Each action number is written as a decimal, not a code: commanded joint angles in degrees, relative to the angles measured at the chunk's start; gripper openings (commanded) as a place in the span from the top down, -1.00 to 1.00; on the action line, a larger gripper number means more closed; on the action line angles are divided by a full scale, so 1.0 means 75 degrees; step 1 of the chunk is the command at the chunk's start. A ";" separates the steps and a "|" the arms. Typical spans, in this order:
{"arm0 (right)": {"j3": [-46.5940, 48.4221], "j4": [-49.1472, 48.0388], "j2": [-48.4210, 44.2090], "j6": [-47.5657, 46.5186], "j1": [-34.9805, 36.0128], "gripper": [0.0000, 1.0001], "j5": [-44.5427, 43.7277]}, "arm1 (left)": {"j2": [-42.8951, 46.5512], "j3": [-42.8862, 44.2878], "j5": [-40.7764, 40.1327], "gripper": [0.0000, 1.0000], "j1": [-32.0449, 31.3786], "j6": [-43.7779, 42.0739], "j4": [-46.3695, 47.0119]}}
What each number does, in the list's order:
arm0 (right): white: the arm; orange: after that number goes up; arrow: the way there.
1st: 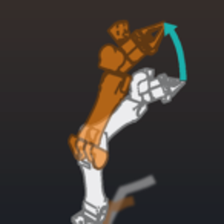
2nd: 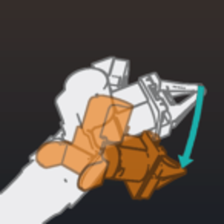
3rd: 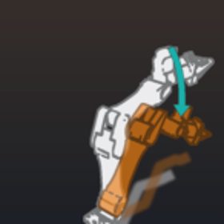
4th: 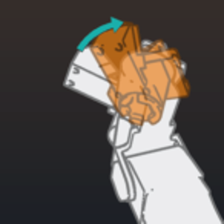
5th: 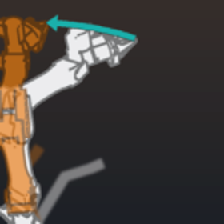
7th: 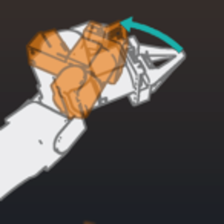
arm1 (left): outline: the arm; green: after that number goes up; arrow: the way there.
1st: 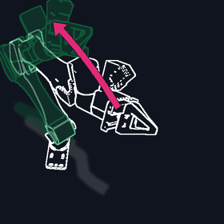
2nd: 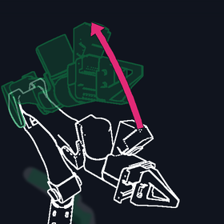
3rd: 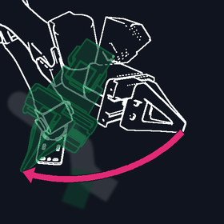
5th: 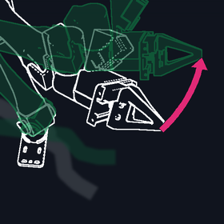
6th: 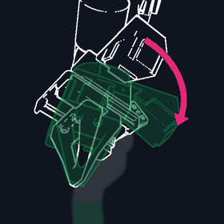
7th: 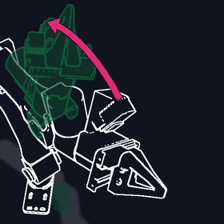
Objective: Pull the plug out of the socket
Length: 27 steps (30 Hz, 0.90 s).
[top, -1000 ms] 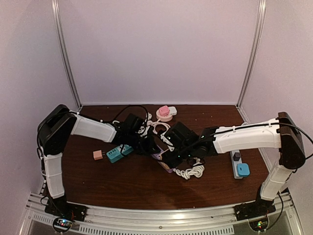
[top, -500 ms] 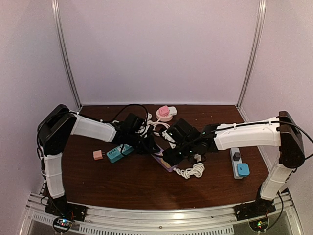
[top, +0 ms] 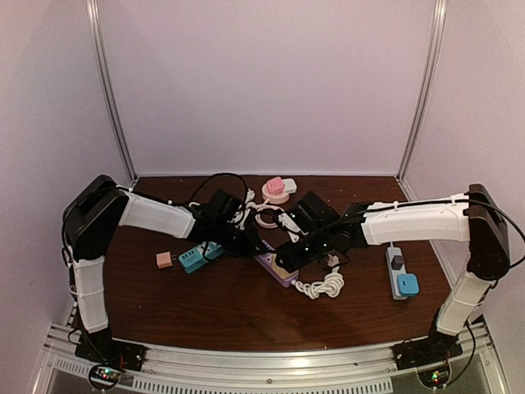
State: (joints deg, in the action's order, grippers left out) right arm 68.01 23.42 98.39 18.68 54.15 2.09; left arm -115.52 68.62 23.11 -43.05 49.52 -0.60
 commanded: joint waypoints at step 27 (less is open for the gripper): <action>0.0173 -0.0656 -0.0794 -0.0078 -0.0135 0.09 -0.1565 | -0.0691 -0.0044 -0.0640 0.82 0.0091 -0.0472 -0.1981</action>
State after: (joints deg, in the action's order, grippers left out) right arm 70.11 21.15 96.62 15.70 56.45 -10.37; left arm -115.83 69.58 22.87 -43.05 48.38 -1.91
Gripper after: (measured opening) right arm 0.605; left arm 0.088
